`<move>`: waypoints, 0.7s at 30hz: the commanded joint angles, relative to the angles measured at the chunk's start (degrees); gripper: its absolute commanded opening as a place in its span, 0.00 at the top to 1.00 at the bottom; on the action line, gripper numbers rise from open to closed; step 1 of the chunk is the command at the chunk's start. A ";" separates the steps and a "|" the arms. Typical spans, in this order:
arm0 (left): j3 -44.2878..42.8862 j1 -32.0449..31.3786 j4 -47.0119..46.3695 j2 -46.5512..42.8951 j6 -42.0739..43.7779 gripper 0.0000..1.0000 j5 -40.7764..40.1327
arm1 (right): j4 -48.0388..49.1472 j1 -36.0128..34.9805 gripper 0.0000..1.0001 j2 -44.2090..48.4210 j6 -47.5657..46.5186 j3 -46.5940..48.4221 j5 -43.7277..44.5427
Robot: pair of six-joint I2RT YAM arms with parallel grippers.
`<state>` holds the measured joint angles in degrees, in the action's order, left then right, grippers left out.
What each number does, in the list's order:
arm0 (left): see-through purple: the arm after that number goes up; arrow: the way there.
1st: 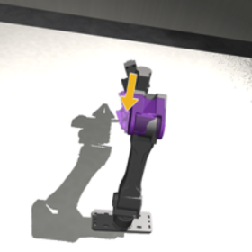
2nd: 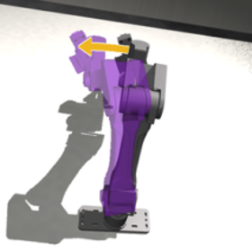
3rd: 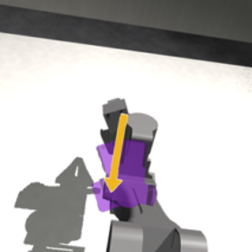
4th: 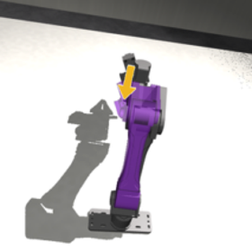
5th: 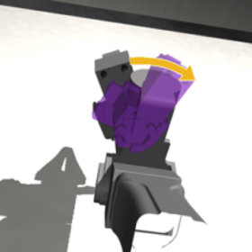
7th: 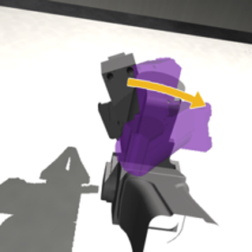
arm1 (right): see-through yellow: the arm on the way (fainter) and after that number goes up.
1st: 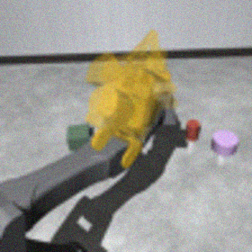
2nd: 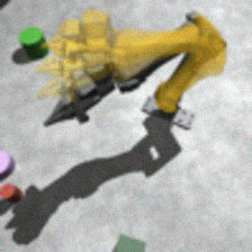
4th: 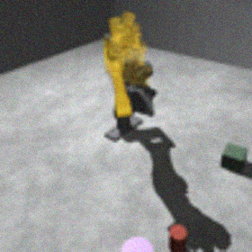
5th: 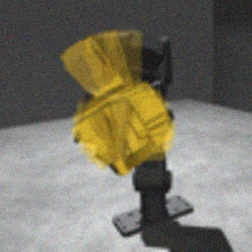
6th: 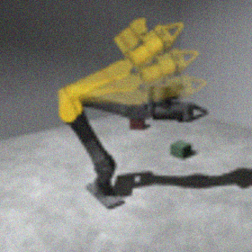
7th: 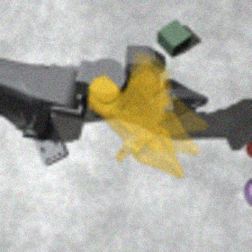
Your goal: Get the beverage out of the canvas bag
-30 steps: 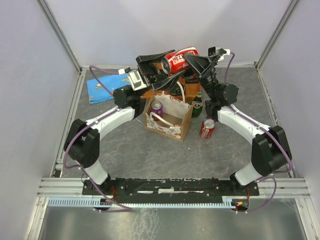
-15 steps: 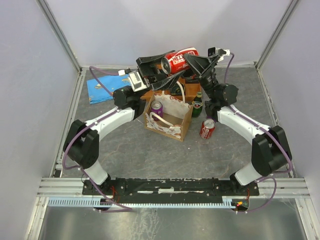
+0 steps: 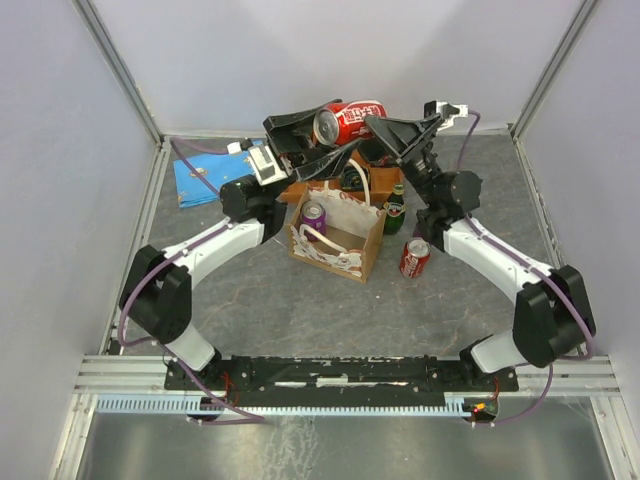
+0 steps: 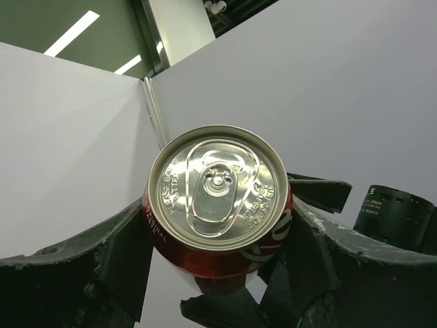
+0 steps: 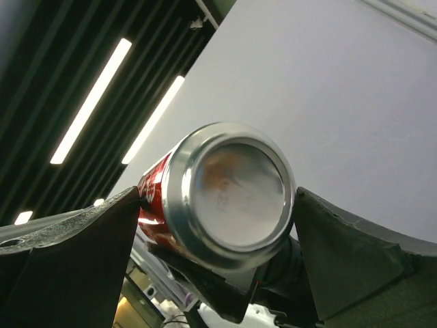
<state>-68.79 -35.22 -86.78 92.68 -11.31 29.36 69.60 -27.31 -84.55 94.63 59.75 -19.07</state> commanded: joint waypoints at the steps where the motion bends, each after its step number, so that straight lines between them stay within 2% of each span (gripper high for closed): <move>1: -0.79 -0.15 -7.70 -4.79 1.97 0.97 -5.20 | -6.94 0.06 0.01 5.75 -10.05 -1.76 -1.38; 6: 2.89 -0.12 -1.42 -7.94 5.53 0.97 -6.48 | -25.63 0.01 0.01 16.29 -26.69 -3.35 3.05; 11: 7.22 -0.11 2.60 -11.23 8.86 0.97 -8.01 | -44.94 0.01 0.01 28.08 -41.31 -4.22 13.99; 17: 11.16 -0.19 13.99 -14.68 9.66 0.97 -6.33 | -68.05 0.00 0.01 34.26 -54.96 1.22 29.25; 21: 13.87 -2.65 25.48 -16.79 11.91 0.97 -7.27 | -78.88 -0.01 0.01 34.95 -63.49 5.64 39.73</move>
<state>-55.68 -35.53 -69.52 79.75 -4.43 24.93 6.70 -27.33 -49.91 43.64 60.88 7.40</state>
